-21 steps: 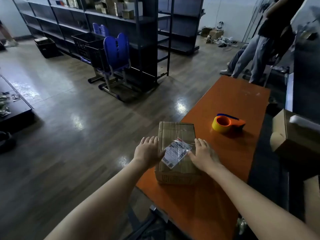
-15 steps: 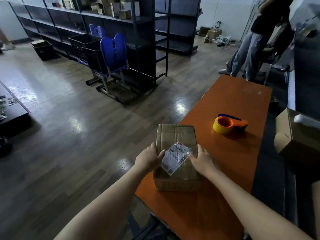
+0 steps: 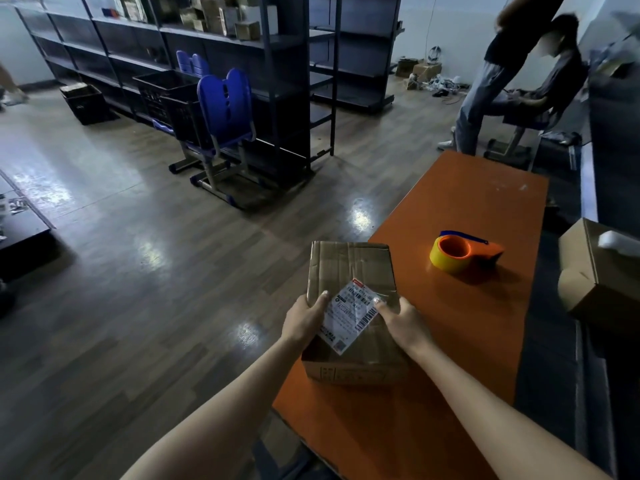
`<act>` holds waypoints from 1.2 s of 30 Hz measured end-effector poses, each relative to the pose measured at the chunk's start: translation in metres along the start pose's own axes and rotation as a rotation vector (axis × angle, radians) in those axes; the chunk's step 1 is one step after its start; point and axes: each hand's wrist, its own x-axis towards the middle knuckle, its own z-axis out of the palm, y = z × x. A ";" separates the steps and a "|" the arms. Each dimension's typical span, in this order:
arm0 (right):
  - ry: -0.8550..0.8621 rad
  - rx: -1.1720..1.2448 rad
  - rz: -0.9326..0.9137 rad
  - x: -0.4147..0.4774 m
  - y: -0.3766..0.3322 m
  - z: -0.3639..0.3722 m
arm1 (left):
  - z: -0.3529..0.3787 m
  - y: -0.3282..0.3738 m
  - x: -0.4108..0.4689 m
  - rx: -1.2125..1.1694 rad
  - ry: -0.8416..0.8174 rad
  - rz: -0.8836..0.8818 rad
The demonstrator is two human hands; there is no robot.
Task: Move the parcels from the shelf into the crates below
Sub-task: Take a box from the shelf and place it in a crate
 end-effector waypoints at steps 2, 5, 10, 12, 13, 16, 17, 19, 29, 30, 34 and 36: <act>0.011 -0.001 -0.030 -0.001 -0.014 -0.004 | -0.009 0.010 -0.003 0.000 0.036 0.026; 0.019 -0.005 -0.081 -0.001 -0.044 -0.009 | -0.032 0.029 -0.008 -0.011 0.096 0.060; -0.010 -0.011 -0.154 0.004 -0.097 -0.004 | -0.082 0.053 -0.007 -0.019 0.174 0.081; -0.031 -0.007 -0.190 0.007 -0.117 0.006 | -0.104 0.055 -0.004 -0.003 0.215 0.088; -0.038 -0.010 -0.207 0.008 -0.127 0.013 | -0.115 0.055 -0.001 -0.006 0.229 0.090; -0.055 -0.010 -0.240 0.012 -0.157 0.037 | -0.151 0.050 0.008 -0.006 0.265 0.088; -0.059 -0.009 -0.257 0.015 -0.167 0.047 | -0.164 0.047 0.012 -0.001 0.275 0.090; -0.068 -0.011 -0.276 0.020 -0.189 0.067 | -0.190 0.043 0.021 0.000 0.295 0.086; -0.120 0.020 -0.311 0.059 -0.324 0.206 | -0.369 0.021 0.091 0.027 0.349 0.094; -0.132 0.045 -0.304 0.062 -0.340 0.218 | -0.388 0.020 0.099 0.021 0.339 0.101; -0.158 0.079 -0.309 0.083 -0.391 0.266 | -0.458 0.017 0.131 -0.008 0.324 0.100; -0.161 0.071 -0.308 0.093 -0.415 0.283 | -0.482 0.020 0.146 -0.018 0.338 0.108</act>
